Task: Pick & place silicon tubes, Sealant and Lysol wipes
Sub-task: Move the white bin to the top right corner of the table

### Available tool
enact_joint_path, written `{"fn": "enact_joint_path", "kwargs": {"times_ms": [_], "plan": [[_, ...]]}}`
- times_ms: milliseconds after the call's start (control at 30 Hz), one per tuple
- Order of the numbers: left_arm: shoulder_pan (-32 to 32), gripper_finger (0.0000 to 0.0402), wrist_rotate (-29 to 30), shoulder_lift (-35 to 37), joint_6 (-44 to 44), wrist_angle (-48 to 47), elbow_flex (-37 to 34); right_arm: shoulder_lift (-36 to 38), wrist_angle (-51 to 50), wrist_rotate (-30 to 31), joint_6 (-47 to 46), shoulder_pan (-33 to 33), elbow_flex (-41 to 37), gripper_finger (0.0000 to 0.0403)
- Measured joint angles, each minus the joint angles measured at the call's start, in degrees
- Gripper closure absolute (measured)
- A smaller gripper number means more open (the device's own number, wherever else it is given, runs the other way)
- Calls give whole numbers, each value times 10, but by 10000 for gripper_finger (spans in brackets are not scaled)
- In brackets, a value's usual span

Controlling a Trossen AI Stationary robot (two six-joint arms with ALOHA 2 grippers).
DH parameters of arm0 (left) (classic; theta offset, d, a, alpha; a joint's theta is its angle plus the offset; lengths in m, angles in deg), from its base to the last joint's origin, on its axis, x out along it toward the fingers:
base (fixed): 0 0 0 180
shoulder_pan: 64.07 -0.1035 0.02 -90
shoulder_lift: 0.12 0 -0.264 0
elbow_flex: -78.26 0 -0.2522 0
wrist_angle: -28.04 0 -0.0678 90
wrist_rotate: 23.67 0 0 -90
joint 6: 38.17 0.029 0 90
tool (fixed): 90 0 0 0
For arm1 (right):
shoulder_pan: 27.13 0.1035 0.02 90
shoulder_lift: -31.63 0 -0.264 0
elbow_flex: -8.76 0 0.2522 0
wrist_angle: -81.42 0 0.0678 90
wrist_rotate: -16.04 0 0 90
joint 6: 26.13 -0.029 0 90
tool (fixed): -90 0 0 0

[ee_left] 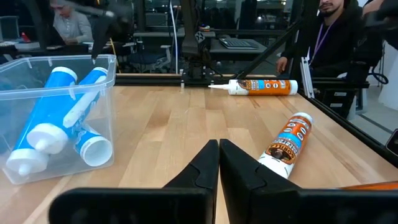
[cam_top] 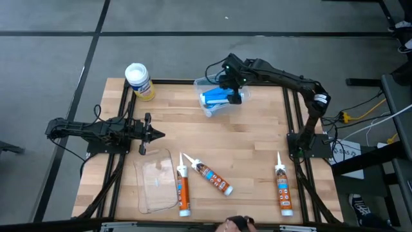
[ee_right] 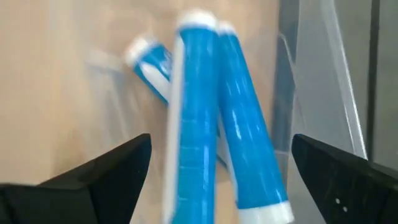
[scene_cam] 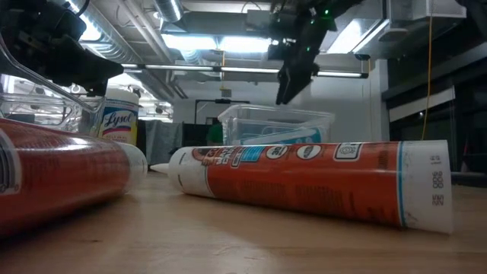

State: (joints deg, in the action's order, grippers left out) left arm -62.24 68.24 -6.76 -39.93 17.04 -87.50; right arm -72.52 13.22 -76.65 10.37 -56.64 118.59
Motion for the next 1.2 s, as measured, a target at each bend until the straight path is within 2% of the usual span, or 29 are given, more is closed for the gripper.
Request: {"fn": "enact_joint_path", "kwargs": {"times_ms": [100,300,467,700,800,933,1033,1133,1200], "plan": [[0,393,0,0,0,0,0,18,-8,-29,-5,13,0,20],[0,389,0,0,0,0,0,44,-85,-31,-28,37,0,50],[0,393,0,0,0,0,0,40,-137,-30,-48,51,0,74],[0,389,0,0,0,0,0,8,-143,-29,-47,61,0,90],[0,390,0,0,0,0,0,-9,-129,-14,-47,62,0,91],[0,393,0,0,0,0,0,-28,-116,36,-46,61,0,91],[0,392,0,0,0,0,0,-39,-117,45,-48,61,0,94],[0,389,0,0,0,0,0,-48,-127,45,-63,61,0,116],[0,389,0,0,0,0,0,-51,-144,45,-79,61,0,145]]}}
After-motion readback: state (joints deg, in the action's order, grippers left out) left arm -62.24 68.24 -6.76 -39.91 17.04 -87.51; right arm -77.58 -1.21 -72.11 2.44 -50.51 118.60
